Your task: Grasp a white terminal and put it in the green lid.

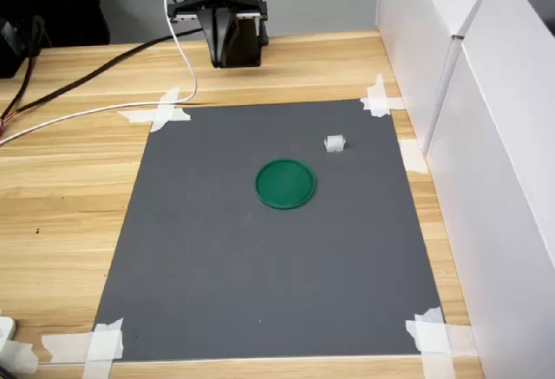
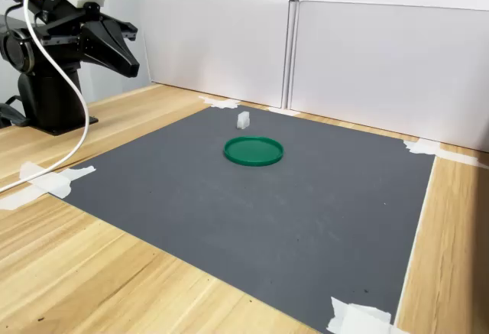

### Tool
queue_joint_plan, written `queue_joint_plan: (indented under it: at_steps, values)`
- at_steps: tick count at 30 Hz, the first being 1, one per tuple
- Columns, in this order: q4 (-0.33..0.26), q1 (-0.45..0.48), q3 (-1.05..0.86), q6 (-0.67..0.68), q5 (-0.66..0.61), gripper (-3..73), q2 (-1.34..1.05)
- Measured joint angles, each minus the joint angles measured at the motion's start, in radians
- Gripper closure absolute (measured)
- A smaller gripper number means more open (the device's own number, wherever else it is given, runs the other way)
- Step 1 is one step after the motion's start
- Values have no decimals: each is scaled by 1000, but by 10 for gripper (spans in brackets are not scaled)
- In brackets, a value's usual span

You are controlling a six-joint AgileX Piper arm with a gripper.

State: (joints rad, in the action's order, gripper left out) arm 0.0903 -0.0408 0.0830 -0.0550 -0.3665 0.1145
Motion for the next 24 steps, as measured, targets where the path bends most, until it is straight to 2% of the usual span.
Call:
queue_joint_plan:
  at_steps: [15,24]
  values:
    - [0,0,0,0,-1,711,0]
    - [-4,0,132,46,-132,711,96]
